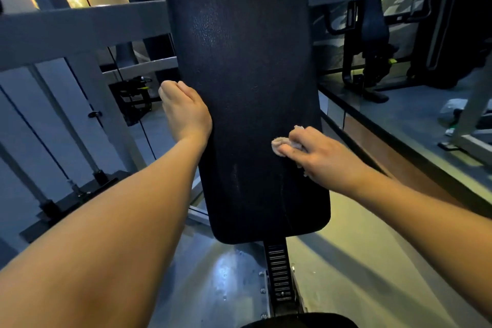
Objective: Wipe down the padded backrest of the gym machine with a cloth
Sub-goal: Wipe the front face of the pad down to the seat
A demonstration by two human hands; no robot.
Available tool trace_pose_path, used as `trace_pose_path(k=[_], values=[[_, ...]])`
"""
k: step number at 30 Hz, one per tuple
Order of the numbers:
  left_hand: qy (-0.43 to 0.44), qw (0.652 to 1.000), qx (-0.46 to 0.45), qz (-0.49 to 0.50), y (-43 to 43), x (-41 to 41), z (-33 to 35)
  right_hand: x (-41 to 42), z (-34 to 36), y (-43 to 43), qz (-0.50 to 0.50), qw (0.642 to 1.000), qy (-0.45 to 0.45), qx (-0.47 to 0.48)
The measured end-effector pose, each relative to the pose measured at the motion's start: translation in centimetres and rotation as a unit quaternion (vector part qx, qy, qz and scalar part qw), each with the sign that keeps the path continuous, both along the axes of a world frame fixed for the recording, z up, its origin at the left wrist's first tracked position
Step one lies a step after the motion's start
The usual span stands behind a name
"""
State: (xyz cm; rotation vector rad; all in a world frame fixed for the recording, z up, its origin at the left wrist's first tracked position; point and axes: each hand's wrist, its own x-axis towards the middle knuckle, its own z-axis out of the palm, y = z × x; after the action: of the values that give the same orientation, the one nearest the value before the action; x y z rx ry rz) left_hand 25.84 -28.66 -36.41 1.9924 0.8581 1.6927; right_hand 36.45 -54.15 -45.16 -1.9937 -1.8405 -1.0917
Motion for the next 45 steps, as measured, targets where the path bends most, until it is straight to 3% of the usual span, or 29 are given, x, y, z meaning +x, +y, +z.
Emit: trace_pose_path(k=[2, 5, 8, 10, 13, 16, 18, 21, 24, 30, 33, 35, 40, 45], values=[[0.039, 0.998, 0.014, 0.040, -0.8, -0.3, 0.6, 1.2, 3.5, 0.2, -0.028, 0.999, -0.011, 0.026], [0.105, 0.991, 0.006, 0.087, -2.3, -1.0, 2.3, 2.9, 8.7, 1.3, -0.079, 0.983, 0.040, 0.158], [0.159, 0.979, 0.113, 0.054, -3.3, -2.0, 3.2, 2.6, 7.7, 1.6, -0.094, 0.970, 0.084, 0.209], [0.213, 0.949, 0.232, -0.002, -4.0, -2.1, 3.0, 1.4, 4.0, 1.0, -0.082, 0.969, 0.108, 0.205], [0.298, 0.883, 0.359, -0.051, -5.5, -1.0, 1.4, -0.2, -0.6, -1.0, -0.044, 0.987, 0.099, 0.122], [0.401, 0.849, 0.340, -0.056, -6.3, 0.3, -0.6, 0.7, 0.9, -1.7, -0.045, 0.993, 0.074, 0.077], [0.436, 0.840, 0.321, -0.037, -6.3, 0.8, -1.3, 1.7, 4.4, -0.8, -0.064, 0.986, 0.076, 0.132], [0.445, 0.836, 0.320, -0.025, -6.3, 1.1, -1.3, 3.8, 10.2, 1.0, -0.087, 0.960, 0.101, 0.247], [0.439, 0.836, 0.330, -0.023, -6.3, 1.1, -1.5, 4.7, 11.4, 2.3, -0.097, 0.945, 0.123, 0.286], [0.429, 0.836, 0.342, -0.022, -5.9, 1.4, -1.9, 2.1, 2.3, 0.6, -0.087, 0.950, 0.138, 0.265], [0.433, 0.836, 0.338, -0.025, -5.9, 1.3, -1.8, 0.6, -1.0, -1.6, -0.048, 0.974, 0.138, 0.174], [0.434, 0.837, 0.333, -0.026, -6.1, 1.2, -1.7, 0.6, 0.4, -2.6, -0.028, 0.985, 0.122, 0.119], [0.441, 0.837, 0.323, -0.029, -6.3, 0.9, -1.9, 4.5, 9.1, -1.1, -0.101, 0.946, 0.152, 0.267], [0.436, 0.843, 0.314, -0.028, -6.4, 0.9, -2.6, 2.8, 3.1, -0.1, -0.085, 0.933, 0.218, 0.274]])
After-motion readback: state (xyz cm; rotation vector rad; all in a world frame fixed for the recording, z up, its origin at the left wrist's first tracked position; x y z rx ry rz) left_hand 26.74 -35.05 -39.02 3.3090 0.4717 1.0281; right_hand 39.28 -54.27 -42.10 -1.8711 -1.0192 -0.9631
